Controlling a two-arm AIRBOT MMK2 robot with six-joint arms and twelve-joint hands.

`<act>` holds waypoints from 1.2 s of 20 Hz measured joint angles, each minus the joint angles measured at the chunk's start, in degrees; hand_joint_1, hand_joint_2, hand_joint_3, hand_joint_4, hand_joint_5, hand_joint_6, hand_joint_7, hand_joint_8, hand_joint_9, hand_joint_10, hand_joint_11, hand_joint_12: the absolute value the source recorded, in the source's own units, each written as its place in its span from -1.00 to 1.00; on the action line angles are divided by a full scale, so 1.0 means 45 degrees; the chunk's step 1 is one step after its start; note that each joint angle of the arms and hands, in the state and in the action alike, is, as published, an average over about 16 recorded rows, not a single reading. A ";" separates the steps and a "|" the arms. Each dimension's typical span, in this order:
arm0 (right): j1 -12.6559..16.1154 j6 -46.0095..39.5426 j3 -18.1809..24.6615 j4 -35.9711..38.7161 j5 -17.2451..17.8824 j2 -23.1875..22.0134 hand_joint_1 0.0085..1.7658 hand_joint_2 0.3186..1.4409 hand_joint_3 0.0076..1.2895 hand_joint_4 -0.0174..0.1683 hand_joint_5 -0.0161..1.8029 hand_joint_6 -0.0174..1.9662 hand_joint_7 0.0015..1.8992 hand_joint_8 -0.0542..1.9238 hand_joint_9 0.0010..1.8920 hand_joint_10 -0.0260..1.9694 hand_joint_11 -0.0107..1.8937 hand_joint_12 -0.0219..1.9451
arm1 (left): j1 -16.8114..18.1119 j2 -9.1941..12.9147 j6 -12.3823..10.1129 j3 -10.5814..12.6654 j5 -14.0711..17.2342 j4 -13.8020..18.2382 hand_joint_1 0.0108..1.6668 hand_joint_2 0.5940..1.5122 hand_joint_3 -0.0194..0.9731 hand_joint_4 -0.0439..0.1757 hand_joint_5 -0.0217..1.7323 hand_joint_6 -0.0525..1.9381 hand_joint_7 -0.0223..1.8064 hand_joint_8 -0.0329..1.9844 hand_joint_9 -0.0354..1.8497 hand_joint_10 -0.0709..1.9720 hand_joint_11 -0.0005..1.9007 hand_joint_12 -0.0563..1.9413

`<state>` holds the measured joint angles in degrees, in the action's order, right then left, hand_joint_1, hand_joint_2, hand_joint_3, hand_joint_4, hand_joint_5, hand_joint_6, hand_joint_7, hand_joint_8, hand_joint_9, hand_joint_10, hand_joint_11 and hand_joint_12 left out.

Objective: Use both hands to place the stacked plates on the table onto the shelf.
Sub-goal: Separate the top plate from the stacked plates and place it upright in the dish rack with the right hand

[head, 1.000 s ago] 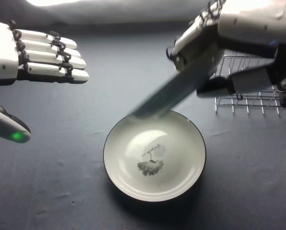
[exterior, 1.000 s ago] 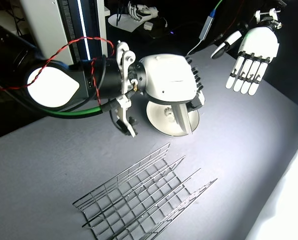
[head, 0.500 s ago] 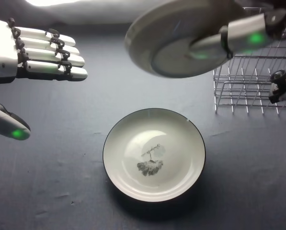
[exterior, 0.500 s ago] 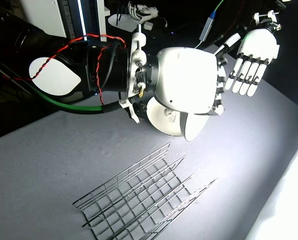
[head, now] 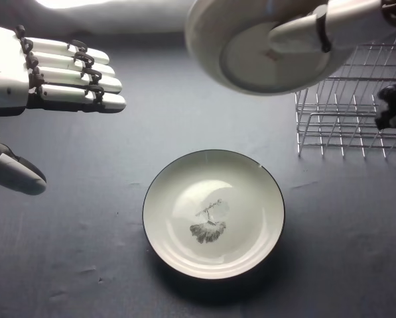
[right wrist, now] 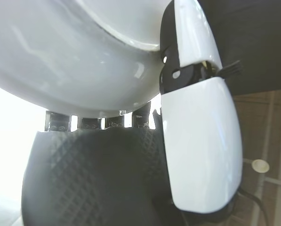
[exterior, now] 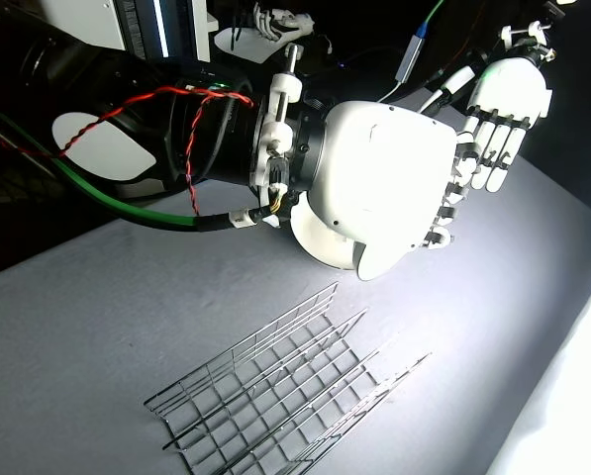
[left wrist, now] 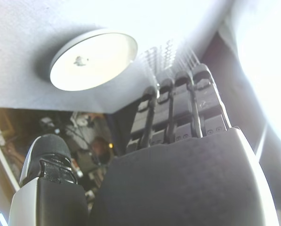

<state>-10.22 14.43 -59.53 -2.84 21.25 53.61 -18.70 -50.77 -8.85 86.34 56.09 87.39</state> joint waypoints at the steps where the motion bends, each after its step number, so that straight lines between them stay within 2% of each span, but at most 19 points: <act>1: 0.0010 0.0000 -0.0054 -0.0057 -0.0011 -0.0034 0.37 0.27 -0.99 -0.64 -0.07 0.20 -0.01 0.16 0.01 0.10 -0.13 0.66 | 0.0003 -0.0016 0.0000 0.0034 -0.0002 0.0009 -1.00 0.06 -0.92 -0.58 -0.95 -0.94 -0.96 -0.98 -0.94 -0.92 -0.98 -0.94; 13: -0.0112 -0.0091 -0.0725 -0.0267 0.0033 -0.0424 0.37 0.30 -0.99 -0.69 -0.09 0.23 -0.02 0.17 0.00 0.07 -0.15 0.65 | 0.0063 -0.0227 0.0001 0.0437 -0.0031 0.0226 -1.00 0.06 -0.92 -0.58 -0.95 -0.94 -0.96 -0.98 -0.95 -0.92 -0.98 -0.94; 19: -0.0585 -0.0197 -0.0798 -0.0339 0.0272 -0.0790 0.37 0.31 -0.99 -0.68 -0.09 0.24 -0.03 0.17 -0.01 0.03 -0.16 0.65 | 0.0127 -0.0255 0.0001 0.0375 -0.0032 0.0370 -1.00 0.06 -0.92 -0.58 -0.95 -0.94 -0.96 -0.98 -0.94 -0.92 -0.98 -0.94; 24: -0.1263 -0.0280 -0.0873 -0.0495 0.0623 -0.1214 0.37 0.32 -0.99 -0.67 -0.09 0.24 -0.04 0.17 -0.02 0.02 -0.17 0.64 | 0.0190 -0.0250 0.0000 0.0244 -0.0020 0.0520 -1.00 0.06 -0.92 -0.58 -0.95 -0.94 -0.96 -0.98 -0.94 -0.92 -0.98 -0.95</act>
<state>-15.90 13.17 -63.45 -5.07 24.05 48.14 -17.85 -51.89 -8.86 87.44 56.00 89.73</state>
